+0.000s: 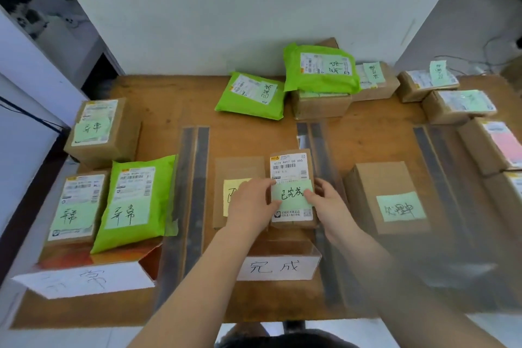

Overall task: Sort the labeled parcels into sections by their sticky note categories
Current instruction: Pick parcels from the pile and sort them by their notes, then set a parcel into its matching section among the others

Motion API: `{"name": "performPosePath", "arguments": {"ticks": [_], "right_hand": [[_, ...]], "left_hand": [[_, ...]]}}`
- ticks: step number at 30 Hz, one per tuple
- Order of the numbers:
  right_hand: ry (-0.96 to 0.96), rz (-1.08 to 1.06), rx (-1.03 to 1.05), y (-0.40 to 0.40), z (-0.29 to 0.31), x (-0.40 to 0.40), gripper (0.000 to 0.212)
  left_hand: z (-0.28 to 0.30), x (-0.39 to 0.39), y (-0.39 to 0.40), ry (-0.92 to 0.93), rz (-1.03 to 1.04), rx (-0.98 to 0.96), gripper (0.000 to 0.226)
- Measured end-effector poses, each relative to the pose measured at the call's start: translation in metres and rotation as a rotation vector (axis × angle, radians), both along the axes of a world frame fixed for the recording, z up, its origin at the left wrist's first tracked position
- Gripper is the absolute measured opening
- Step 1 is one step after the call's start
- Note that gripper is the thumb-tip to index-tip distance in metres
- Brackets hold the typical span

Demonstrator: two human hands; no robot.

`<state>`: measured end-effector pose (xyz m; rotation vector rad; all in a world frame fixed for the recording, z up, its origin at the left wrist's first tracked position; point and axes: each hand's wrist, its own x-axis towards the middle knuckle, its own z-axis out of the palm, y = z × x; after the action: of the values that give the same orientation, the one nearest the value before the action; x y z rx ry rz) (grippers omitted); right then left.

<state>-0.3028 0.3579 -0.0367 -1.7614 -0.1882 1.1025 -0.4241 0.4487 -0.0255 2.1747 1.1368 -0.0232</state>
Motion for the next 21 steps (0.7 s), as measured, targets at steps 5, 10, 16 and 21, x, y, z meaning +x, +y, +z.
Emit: {"name": "performPosePath", "arguments": {"ticks": [5, 10, 16, 21], "right_hand": [[0.009, 0.028, -0.076, 0.014, -0.017, -0.001, 0.045], [0.062, 0.034, -0.135, 0.019, -0.034, 0.0, 0.047], [-0.015, 0.112, -0.185, 0.018, -0.041, 0.0, 0.048], [-0.276, 0.262, -0.226, 0.022, -0.026, 0.002, 0.048]], "left_hand": [[-0.006, -0.003, 0.012, 0.081, -0.127, 0.105, 0.048], [-0.014, -0.007, 0.017, 0.08, -0.186, 0.152, 0.048], [-0.018, -0.008, 0.017, 0.11, -0.228, 0.205, 0.049], [-0.012, -0.004, 0.018, 0.119, -0.242, 0.224, 0.047]]}}
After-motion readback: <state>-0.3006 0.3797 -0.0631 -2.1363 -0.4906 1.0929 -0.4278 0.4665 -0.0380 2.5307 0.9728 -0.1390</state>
